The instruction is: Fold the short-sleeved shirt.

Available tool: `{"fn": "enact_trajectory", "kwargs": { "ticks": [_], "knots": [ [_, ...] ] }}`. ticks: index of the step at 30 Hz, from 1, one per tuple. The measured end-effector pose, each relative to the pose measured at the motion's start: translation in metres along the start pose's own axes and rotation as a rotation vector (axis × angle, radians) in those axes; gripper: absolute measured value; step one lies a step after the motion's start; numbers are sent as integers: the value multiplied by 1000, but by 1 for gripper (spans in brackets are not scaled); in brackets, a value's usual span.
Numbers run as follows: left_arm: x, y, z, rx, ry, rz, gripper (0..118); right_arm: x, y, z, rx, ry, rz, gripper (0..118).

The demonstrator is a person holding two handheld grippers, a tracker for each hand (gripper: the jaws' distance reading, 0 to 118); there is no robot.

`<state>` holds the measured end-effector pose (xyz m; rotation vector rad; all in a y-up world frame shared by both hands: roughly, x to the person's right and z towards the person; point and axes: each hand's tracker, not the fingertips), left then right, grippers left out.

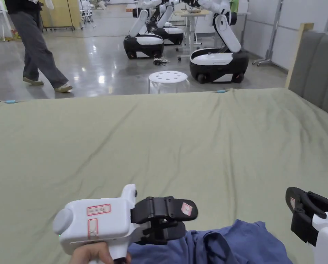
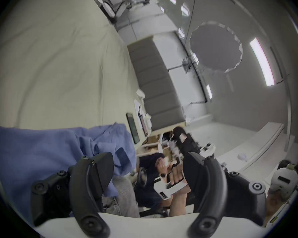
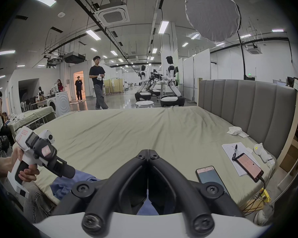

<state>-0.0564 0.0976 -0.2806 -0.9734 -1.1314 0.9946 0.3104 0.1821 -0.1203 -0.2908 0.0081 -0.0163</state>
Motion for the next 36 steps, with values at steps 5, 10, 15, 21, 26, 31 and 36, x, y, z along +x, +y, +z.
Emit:
{"fn": "enact_trajectory", "kwargs": {
  "ticks": [5,10,15,21,26,31,36],
  "knots": [
    [-34,-10,-11,-31,86,58,0,-1,0,-4,-2,11,-13,4],
    [-71,-16,-40,-100,223,139,0,-1,-2,-5,-15,12,-3,4],
    [-75,-22,-64,-174,330,84,0,3,-4,-6,-31,-3,1,4],
    [-73,-24,-59,-163,314,82,0,2,0,-8,-33,-5,-6,4],
    [-38,-25,-11,-133,263,-25,75,-2,6,-2,-22,7,19,4],
    [-23,-23,76,-30,114,-5,105,-7,7,-3,-18,23,11,4],
    [-59,-13,138,88,223,136,115,-18,5,-6,-30,43,31,4]
  ]
}}
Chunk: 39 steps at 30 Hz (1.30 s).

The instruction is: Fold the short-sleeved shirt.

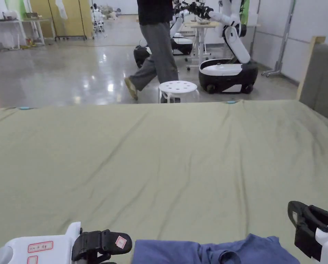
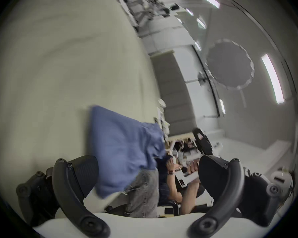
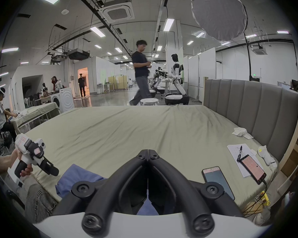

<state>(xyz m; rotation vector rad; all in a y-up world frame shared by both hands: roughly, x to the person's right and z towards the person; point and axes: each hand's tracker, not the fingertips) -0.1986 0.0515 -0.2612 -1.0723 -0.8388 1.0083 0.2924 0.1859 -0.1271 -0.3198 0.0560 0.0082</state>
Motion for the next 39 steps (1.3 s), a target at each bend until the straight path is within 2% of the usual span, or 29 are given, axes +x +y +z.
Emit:
{"fn": "enact_trajectory", "kwargs": {
  "ticks": [2,4,7,10,13,17,18,19,20,21,22,23,24,25,27,30,33,39],
  "knots": [
    [-10,7,1,4,75,-12,115,-3,1,-1,-7,5,7,4],
    [-18,9,-13,-74,80,-34,115,-3,3,-1,-4,4,8,4],
    [-13,8,-44,-133,-13,-52,116,-4,5,-2,-8,-1,12,4],
    [-9,7,-85,-224,-48,-72,118,-3,4,-3,-15,-4,5,4],
    [1,2,-114,-209,-58,-99,118,-1,1,-3,-27,-12,9,4],
    [10,-1,-118,-191,18,-162,118,6,-4,-5,-51,-27,15,4],
    [16,-5,-114,-179,30,-156,115,8,-6,-5,-55,-31,13,4],
    [18,-6,-113,-161,66,-151,103,10,-7,-5,-57,-34,5,4],
    [21,-7,-112,-147,101,-159,77,11,-7,-5,-61,-35,0,4],
    [24,-7,-111,-139,154,-199,37,12,-9,-5,-61,-38,-3,4],
    [27,-7,-110,-132,218,-245,16,13,-10,-5,-62,-41,-9,4],
    [26,-8,-112,-120,304,-252,17,13,-10,-5,-66,-44,-15,4],
    [15,-4,-111,-113,323,-219,17,13,-10,-5,-69,-43,-16,4],
    [8,-6,-112,-175,216,-127,17,13,-11,-5,-68,-41,-16,4],
    [2,-6,-109,-119,174,-66,17,14,-11,-3,-69,-41,-10,4],
    [4,-10,-103,-117,159,-81,17,17,-11,-2,-77,-49,-2,4],
    [11,-13,-93,-102,73,-51,16,21,-11,1,-77,-60,-3,4],
    [31,-10,-59,-75,33,-72,16,19,-6,5,-74,-75,3,4]
  ]
}}
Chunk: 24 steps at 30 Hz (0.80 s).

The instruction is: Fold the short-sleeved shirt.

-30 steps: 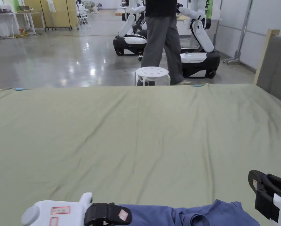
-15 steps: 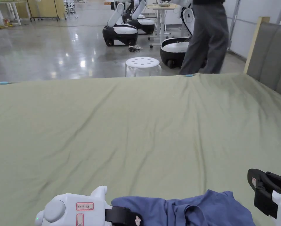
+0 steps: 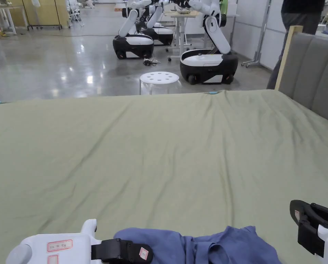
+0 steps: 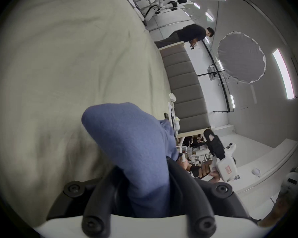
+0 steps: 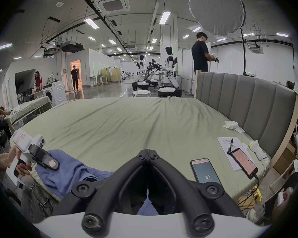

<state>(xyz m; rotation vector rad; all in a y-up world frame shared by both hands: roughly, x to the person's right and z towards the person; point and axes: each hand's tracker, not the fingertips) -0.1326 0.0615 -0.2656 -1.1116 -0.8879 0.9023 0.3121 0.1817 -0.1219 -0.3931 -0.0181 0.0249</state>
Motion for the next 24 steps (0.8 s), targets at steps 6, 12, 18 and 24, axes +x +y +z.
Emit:
{"fn": "enact_trajectory", "kwargs": {
  "ticks": [6,12,18,24],
  "knots": [
    [3,-1,80,70,46,-3,16,-12,7,-2,13,24,19,4],
    [4,-10,169,210,225,17,16,-25,9,-9,21,66,26,4],
    [9,-13,150,199,229,33,16,-32,5,-13,10,97,35,4],
    [42,3,46,38,98,-100,17,-19,-2,-9,1,79,20,4]
  ]
}}
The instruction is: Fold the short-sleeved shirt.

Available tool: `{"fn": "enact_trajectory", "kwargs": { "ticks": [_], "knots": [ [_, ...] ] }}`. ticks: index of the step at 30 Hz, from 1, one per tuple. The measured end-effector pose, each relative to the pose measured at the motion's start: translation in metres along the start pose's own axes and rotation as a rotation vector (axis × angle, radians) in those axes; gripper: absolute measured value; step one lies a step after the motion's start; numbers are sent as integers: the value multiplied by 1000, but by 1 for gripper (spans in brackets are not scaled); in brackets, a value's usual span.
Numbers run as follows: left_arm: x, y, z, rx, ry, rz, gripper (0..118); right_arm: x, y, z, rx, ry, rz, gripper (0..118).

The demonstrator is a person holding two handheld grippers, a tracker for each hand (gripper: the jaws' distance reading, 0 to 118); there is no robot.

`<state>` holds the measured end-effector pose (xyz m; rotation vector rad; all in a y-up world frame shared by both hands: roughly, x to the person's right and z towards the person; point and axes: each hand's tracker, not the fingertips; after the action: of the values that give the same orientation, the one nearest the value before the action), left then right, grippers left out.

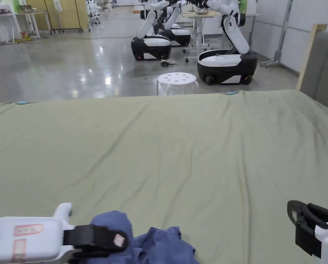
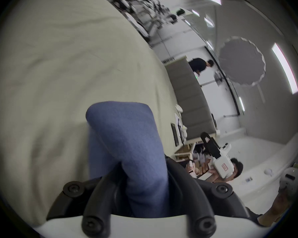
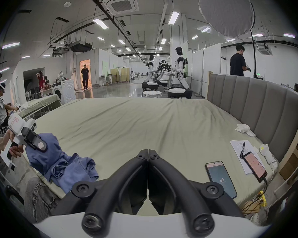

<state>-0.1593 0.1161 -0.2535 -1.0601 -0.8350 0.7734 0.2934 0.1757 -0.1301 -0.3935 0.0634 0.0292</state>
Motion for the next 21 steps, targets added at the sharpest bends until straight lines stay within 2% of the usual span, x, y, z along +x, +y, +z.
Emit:
{"fn": "enact_trajectory", "kwargs": {
  "ticks": [4,5,6,8,9,10,12,14,17,19,20,21],
  "knots": [
    [8,9,-71,-68,13,-4,19,14,-6,7,-6,-23,-33,4],
    [12,9,-83,-80,22,-3,21,17,-7,8,-10,-33,-34,4],
    [17,7,-96,-85,19,-3,29,20,-9,9,-17,-43,-35,4],
    [9,16,-109,-131,-39,1,74,25,-13,11,-21,-56,-38,4],
    [15,15,-114,-140,-91,-4,89,27,-13,12,-24,-60,-42,4],
    [23,17,-117,-169,-136,-25,94,28,-14,13,-25,-63,-45,4],
    [35,18,-112,-166,-123,-50,94,30,-14,15,-22,-70,-46,4],
    [40,21,-100,-128,-178,-95,94,31,-13,16,-20,-72,-42,4],
    [37,26,-84,-50,-247,-89,94,32,-12,16,-14,-72,-45,4],
    [23,23,-92,-50,-168,-4,81,30,-10,14,-5,-61,-52,4],
    [14,21,-98,-108,-128,16,74,28,-9,12,-5,-58,-55,4],
    [6,17,-104,-140,-88,14,74,26,-9,11,-4,-51,-57,4]
  ]
}}
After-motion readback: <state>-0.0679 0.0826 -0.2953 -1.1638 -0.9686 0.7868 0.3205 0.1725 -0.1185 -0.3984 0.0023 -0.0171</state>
